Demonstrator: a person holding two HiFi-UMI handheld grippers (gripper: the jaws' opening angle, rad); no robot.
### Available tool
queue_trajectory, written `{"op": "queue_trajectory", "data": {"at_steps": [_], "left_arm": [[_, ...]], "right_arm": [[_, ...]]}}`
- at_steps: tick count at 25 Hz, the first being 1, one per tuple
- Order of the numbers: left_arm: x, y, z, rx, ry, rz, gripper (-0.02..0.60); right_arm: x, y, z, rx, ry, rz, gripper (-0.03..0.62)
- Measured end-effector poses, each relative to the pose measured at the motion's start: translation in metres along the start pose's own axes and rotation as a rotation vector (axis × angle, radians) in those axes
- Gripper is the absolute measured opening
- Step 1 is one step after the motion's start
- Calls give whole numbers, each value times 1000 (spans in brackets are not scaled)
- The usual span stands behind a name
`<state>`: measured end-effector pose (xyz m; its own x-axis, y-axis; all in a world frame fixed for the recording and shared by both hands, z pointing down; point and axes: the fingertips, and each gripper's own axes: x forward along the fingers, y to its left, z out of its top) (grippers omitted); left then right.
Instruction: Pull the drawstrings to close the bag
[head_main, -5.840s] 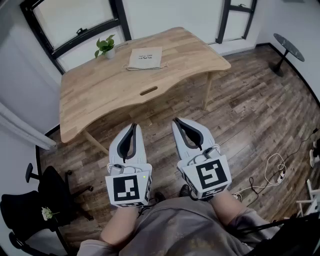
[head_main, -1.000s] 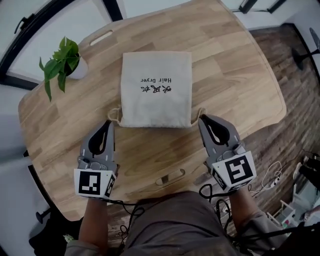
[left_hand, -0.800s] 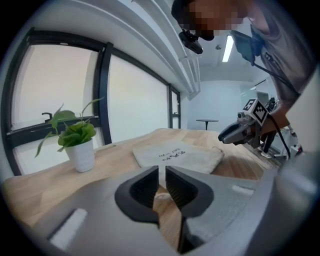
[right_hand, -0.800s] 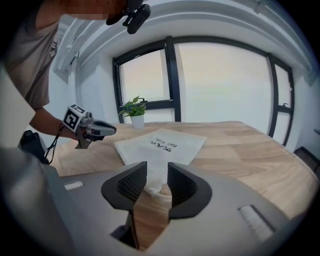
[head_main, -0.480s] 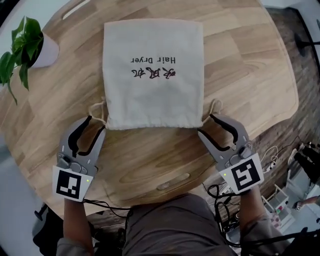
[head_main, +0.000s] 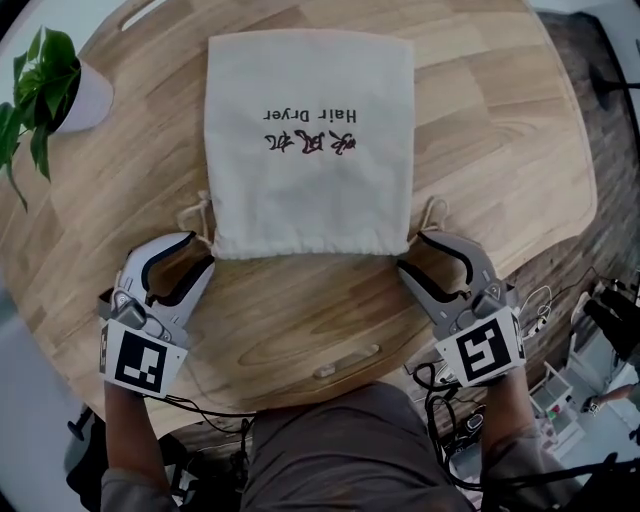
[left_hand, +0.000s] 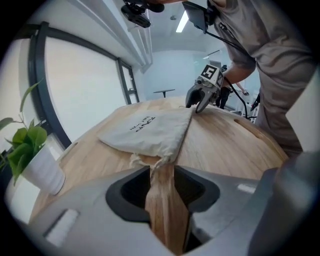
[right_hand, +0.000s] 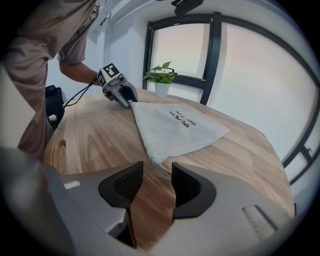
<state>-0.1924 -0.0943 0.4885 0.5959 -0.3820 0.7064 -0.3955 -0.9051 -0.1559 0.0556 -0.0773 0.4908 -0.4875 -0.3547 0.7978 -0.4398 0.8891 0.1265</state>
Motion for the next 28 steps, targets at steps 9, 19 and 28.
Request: {"op": "queue_trajectory", "data": {"at_steps": [9,19,28], "left_arm": [[9,1,3,98,18,-90,147],[15,-5,4,186,96,-299,139],[12,-10,-7,183,173,-332,14]], "right_arm": [[6,0,0,-58,36,23,201],[10,1,-1,-75,95,181,132],[10,-8,-8,-116,155,39,44]]}}
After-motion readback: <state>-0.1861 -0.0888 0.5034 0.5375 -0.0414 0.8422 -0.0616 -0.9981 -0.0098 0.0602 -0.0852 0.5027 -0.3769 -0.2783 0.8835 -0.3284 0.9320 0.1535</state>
